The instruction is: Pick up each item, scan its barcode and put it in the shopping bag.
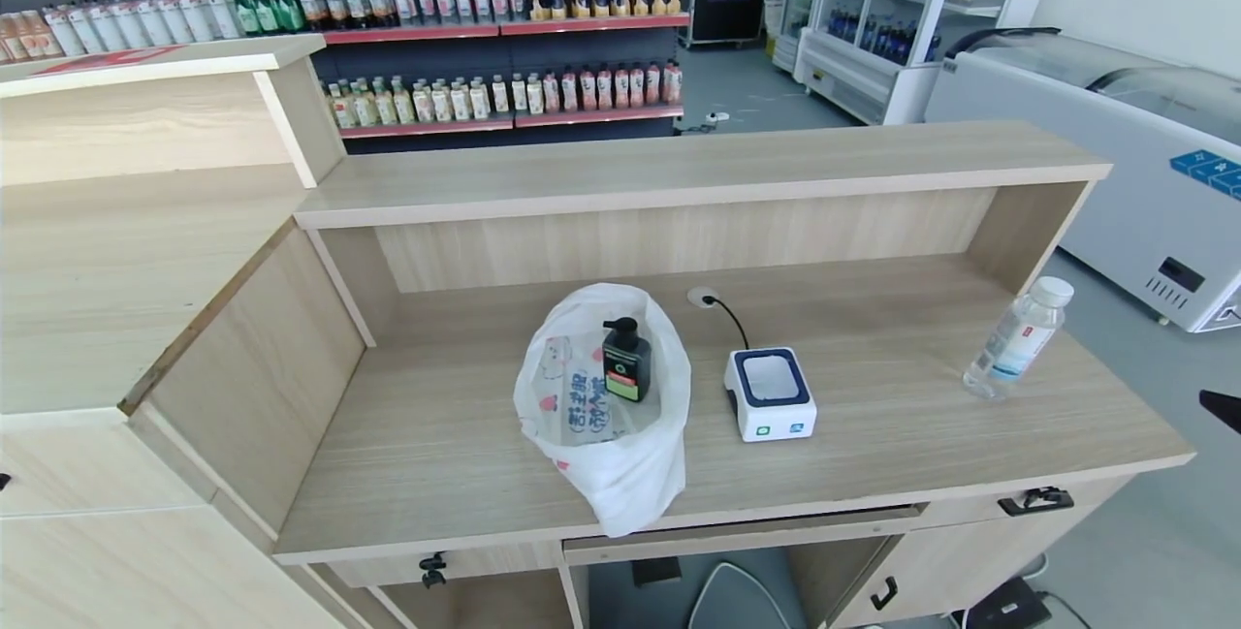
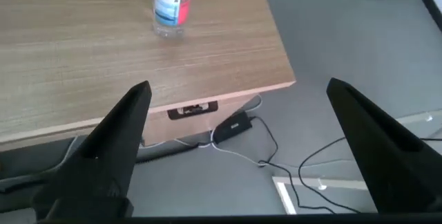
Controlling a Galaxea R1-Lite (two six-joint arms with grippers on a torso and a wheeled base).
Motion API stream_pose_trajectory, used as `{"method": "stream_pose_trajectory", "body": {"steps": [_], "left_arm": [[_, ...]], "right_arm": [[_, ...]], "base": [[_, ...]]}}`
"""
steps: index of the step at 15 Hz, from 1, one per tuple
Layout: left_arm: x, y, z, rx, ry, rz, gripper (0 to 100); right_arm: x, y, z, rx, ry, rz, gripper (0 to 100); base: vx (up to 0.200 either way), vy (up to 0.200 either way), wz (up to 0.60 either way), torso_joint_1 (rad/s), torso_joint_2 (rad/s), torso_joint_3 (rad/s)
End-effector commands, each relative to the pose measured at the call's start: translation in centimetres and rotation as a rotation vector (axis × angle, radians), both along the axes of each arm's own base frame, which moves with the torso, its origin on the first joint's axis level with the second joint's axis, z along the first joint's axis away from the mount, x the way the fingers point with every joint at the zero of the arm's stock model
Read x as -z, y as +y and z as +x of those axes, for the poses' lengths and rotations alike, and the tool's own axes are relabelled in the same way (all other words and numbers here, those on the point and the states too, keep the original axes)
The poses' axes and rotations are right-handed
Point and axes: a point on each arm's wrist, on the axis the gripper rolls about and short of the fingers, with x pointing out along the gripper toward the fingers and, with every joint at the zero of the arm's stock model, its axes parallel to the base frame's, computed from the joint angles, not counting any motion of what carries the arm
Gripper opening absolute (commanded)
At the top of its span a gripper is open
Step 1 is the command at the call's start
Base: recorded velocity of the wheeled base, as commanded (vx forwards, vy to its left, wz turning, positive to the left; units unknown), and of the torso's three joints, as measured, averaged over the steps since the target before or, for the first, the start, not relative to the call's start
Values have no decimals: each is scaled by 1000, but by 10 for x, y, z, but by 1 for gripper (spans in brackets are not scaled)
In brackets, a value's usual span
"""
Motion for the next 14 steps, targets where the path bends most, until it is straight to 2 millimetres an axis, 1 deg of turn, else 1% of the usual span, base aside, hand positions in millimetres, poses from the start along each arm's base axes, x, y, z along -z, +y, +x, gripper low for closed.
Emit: {"method": "stream_pose_trajectory", "body": {"steps": [1,2,4,7,8,9,10,11,12,13,14], "left_arm": [[0,0,0,0,-1,0,100],[0,0,0,0,-1,0,100],[0,0,0,0,-1,0,100],[0,0,0,0,-1,2,100],[0,0,0,0,-1,0,100],[0,0,0,0,-1,0,100],[0,0,0,0,-1,0,100],[0,0,0,0,-1,0,100],[0,0,0,0,-2,0,100],[0,0,0,0,-1,0,100],[0,0,0,0,-1,0,100]], "right_arm": [[69,-44,40,-31,31,130,100],[80,-50,48,-51,13,137,100],[91,-59,62,-118,-18,147,100],[98,-70,86,-158,-61,117,100],[99,-71,92,-164,-70,117,100],[99,-69,102,-181,-82,125,100],[97,-69,107,-187,-92,130,100],[96,-67,124,-209,-119,152,100],[94,-66,134,-223,-135,153,100],[95,-63,144,-242,-144,155,100],[95,-62,148,-249,-145,153,100]], "base": [[0,0,0,0,0,0],[0,0,0,0,0,0],[0,0,0,0,0,0],[0,0,0,0,0,0],[0,0,0,0,0,0],[0,0,0,0,0,0],[0,0,0,0,0,0],[0,0,0,0,0,0],[0,0,0,0,0,0],[0,0,0,0,0,0],[0,0,0,0,0,0]]}}
